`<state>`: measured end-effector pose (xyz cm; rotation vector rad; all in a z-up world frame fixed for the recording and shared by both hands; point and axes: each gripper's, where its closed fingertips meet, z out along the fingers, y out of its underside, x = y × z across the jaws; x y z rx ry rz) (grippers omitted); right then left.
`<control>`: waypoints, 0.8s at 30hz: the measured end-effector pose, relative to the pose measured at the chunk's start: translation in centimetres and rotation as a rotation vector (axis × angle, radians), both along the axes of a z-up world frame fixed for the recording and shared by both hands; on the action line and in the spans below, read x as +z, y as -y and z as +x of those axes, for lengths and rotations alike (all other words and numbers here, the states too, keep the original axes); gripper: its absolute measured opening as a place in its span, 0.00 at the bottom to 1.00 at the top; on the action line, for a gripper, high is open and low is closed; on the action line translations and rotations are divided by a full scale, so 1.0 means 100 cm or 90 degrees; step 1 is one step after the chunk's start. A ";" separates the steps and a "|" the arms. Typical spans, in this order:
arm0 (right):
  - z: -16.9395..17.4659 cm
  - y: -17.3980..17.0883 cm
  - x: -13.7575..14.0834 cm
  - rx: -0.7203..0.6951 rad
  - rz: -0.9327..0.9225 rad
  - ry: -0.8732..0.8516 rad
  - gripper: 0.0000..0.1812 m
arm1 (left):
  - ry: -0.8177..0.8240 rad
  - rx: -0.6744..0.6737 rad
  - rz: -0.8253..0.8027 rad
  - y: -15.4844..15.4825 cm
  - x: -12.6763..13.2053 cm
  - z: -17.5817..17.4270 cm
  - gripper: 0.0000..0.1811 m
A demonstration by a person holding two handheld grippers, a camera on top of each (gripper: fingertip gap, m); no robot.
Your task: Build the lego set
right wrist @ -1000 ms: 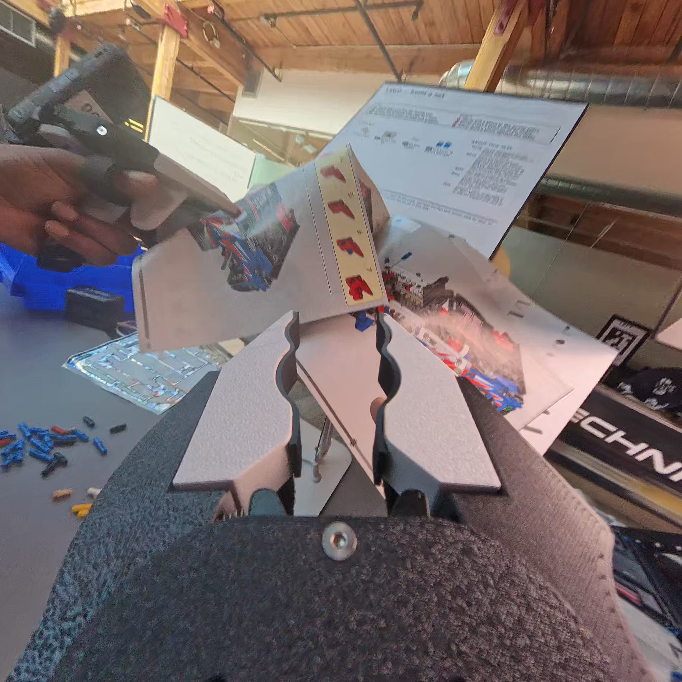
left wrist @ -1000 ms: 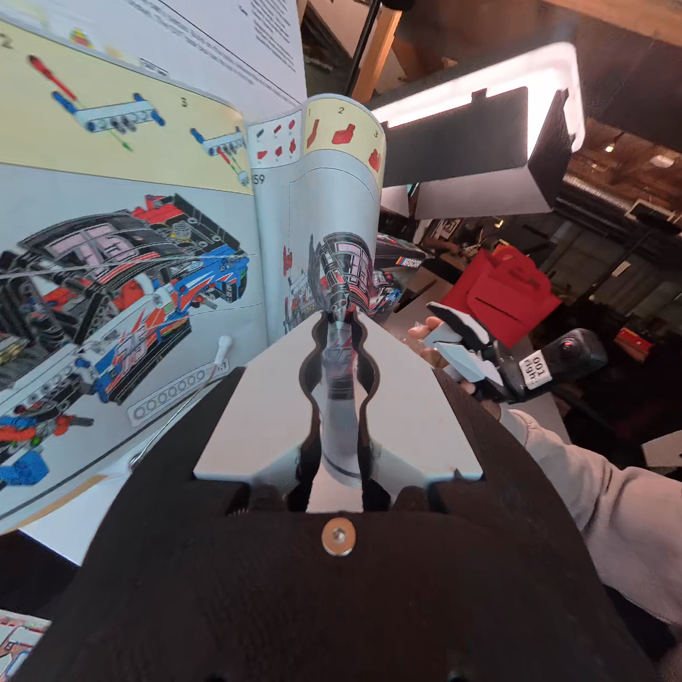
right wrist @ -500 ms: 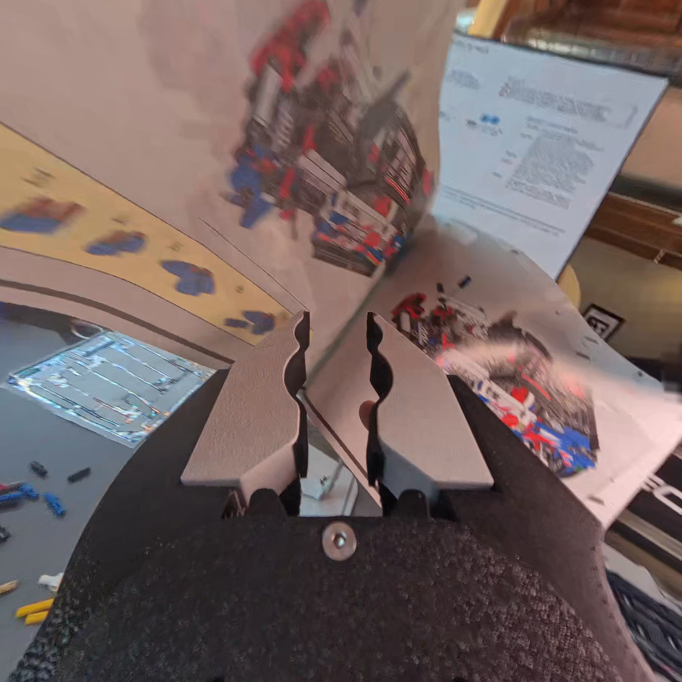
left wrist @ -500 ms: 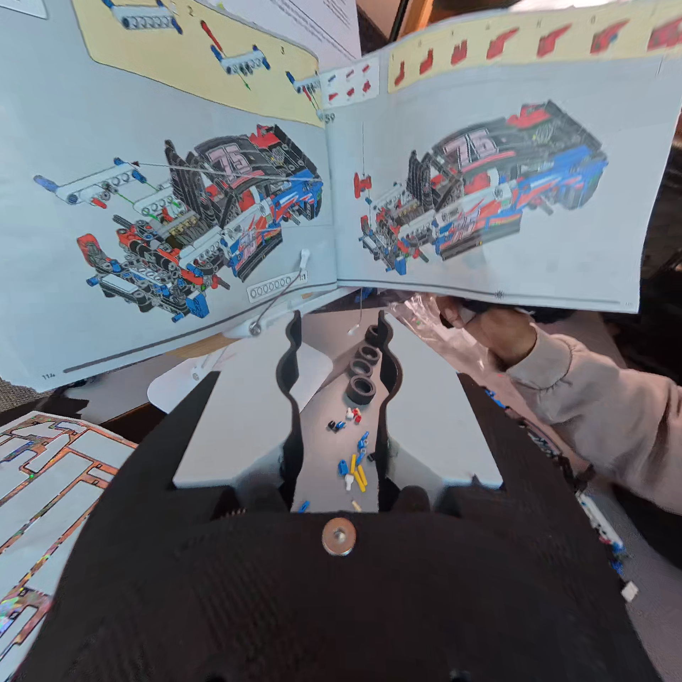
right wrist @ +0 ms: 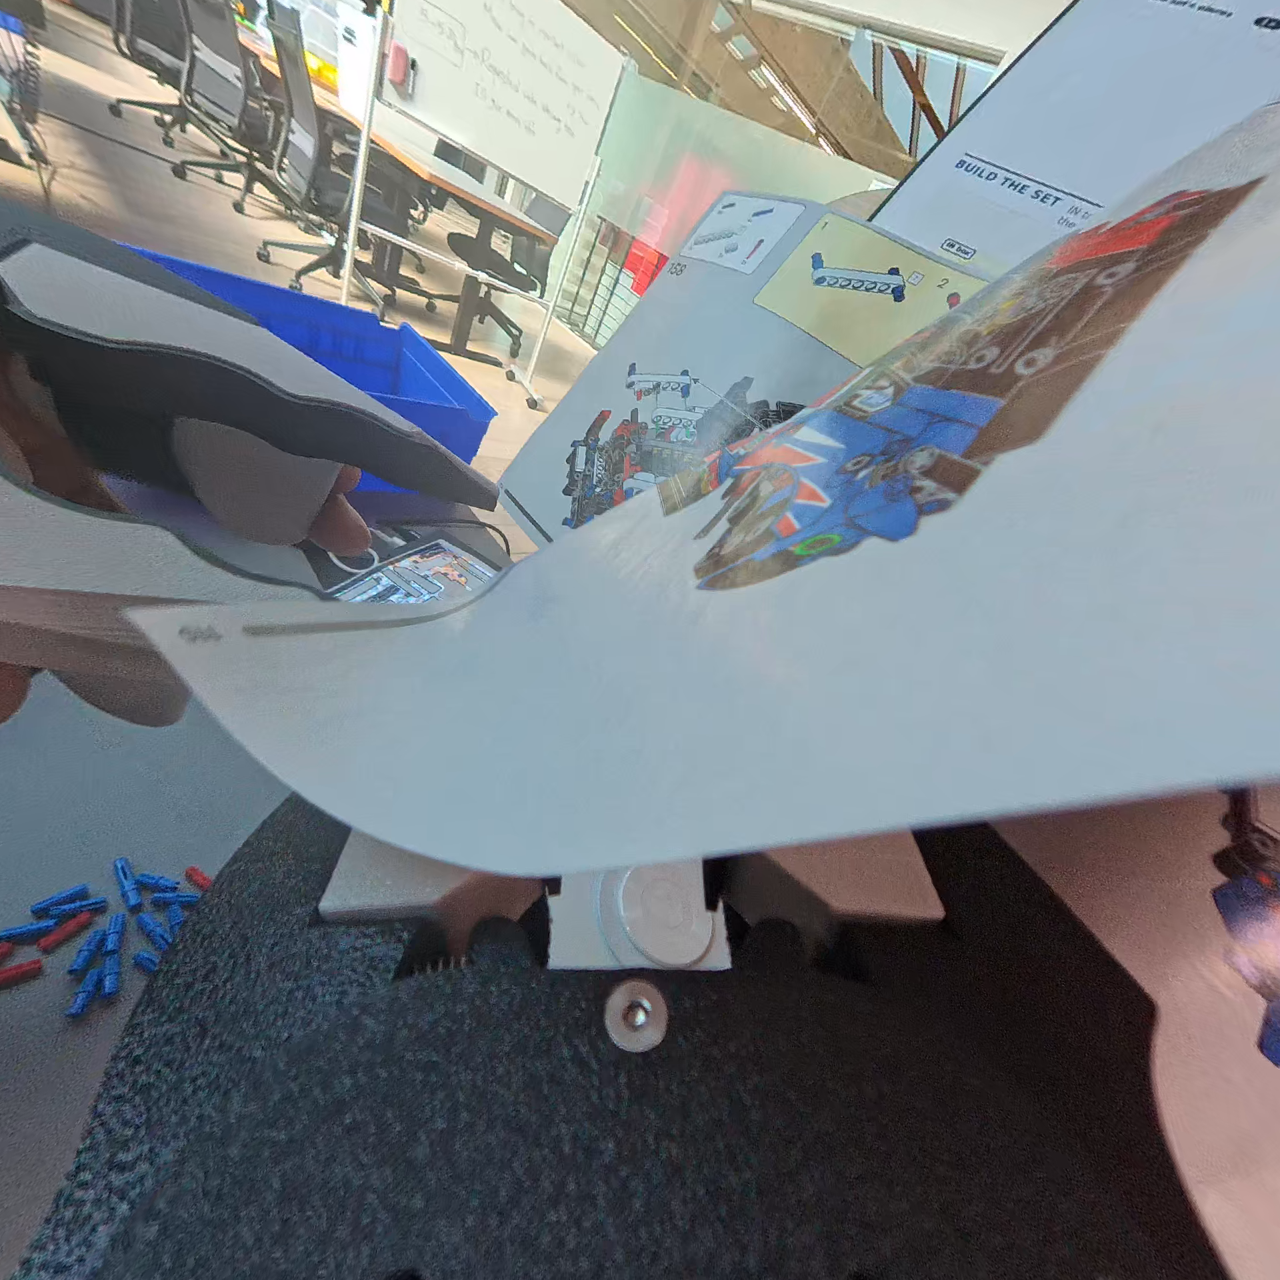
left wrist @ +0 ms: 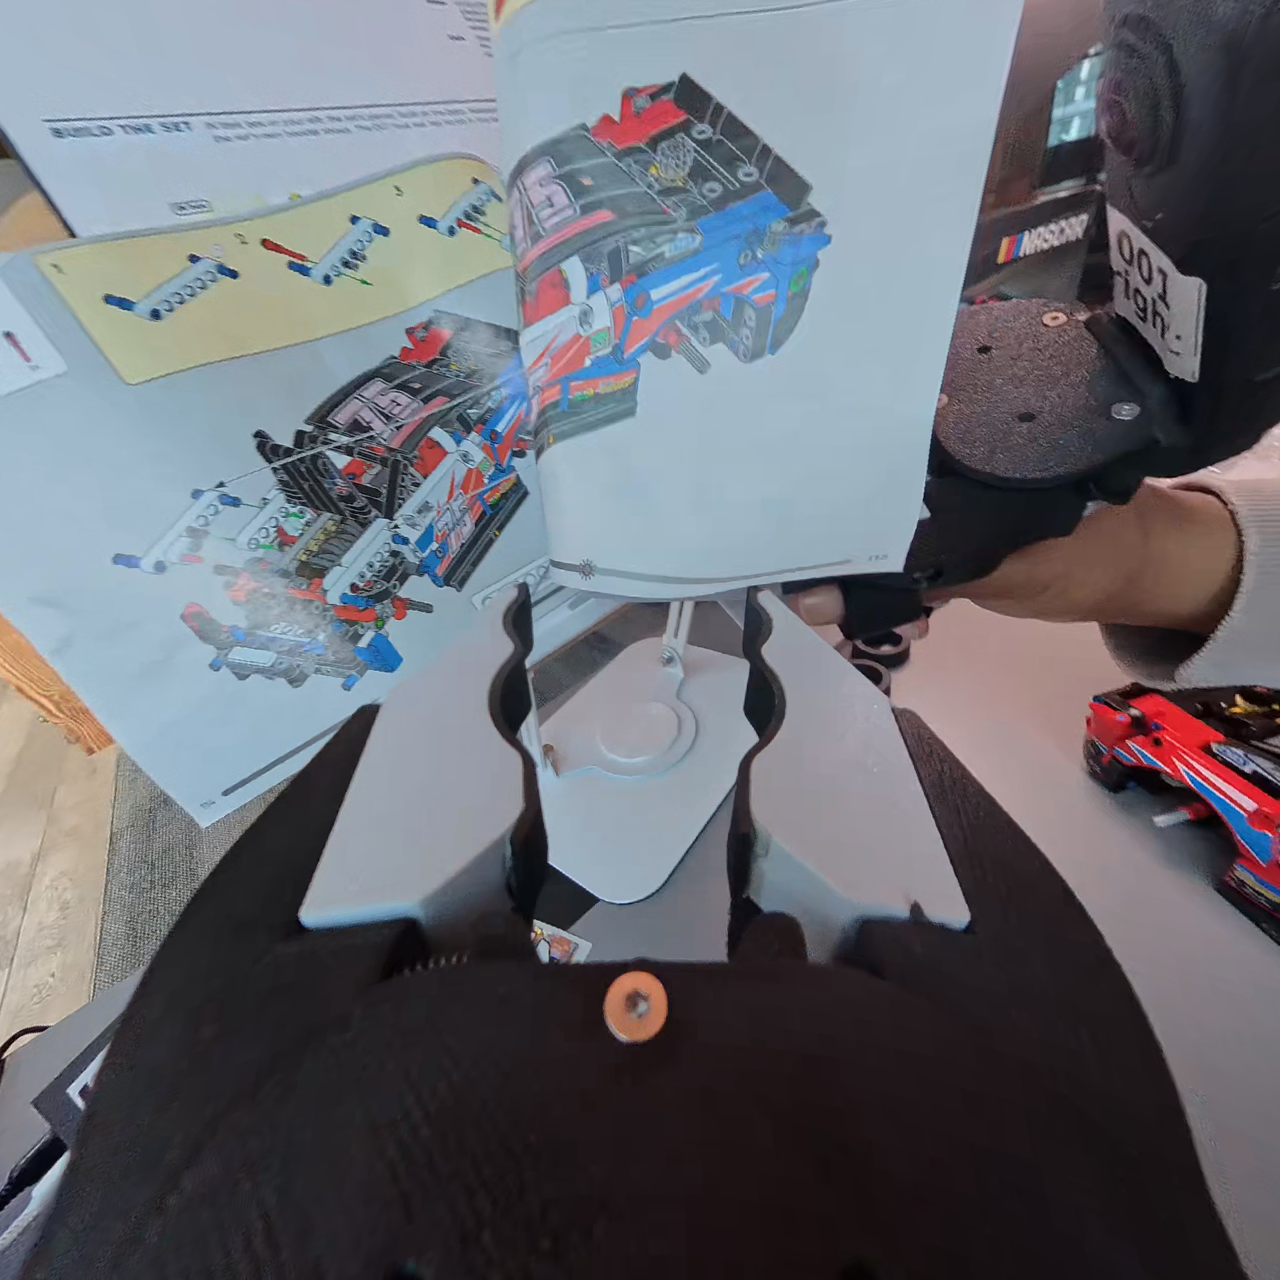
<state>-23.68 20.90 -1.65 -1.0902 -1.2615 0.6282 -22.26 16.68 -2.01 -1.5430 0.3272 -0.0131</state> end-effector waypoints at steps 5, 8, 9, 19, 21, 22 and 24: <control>-0.007 0.016 0.003 0.032 0.005 -0.004 0.23 | 0.200 0.043 0.102 0.009 0.019 -0.045 0.15; -0.005 0.016 0.000 0.033 0.004 -0.004 0.23 | 0.321 0.065 0.133 0.016 0.024 -0.074 0.05; -0.003 0.014 -0.001 0.030 0.002 -0.006 0.23 | 0.355 0.063 0.143 0.018 0.024 -0.081 0.02; 0.044 -0.050 -0.001 -0.098 -0.115 -0.084 0.22 | 0.520 0.012 0.190 0.033 0.021 -0.113 0.05; 0.051 -0.060 -0.001 -0.113 -0.149 -0.096 0.23 | 0.540 -0.063 0.206 0.037 0.029 -0.104 0.22; 0.053 -0.065 -0.002 -0.120 -0.166 -0.100 0.24 | 0.544 -0.085 0.199 0.036 0.030 -0.101 0.29; 0.054 -0.071 -0.003 -0.128 -0.193 -0.102 0.26 | 0.526 -0.108 0.167 0.029 0.029 -0.095 0.37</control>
